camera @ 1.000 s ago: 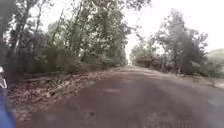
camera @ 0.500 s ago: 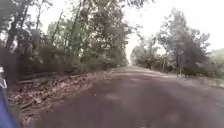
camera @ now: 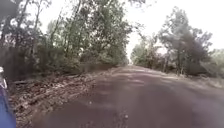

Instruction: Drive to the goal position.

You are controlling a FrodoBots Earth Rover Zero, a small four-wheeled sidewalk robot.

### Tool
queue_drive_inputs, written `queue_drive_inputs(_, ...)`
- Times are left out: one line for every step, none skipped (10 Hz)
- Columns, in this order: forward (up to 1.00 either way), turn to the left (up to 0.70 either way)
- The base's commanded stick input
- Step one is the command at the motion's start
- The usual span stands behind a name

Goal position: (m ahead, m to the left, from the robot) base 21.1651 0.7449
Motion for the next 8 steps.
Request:
queue_drive_inputs(0.70, -0.25)
queue_drive_inputs(0.70, -0.23)
queue_drive_inputs(0.70, -0.21)
queue_drive_inputs(0.70, -0.15)
queue_drive_inputs(0.70, -0.07)
queue_drive_inputs(0.70, -0.02)
queue_drive_inputs(0.70, -0.03)
queue_drive_inputs(0.70, -0.03)
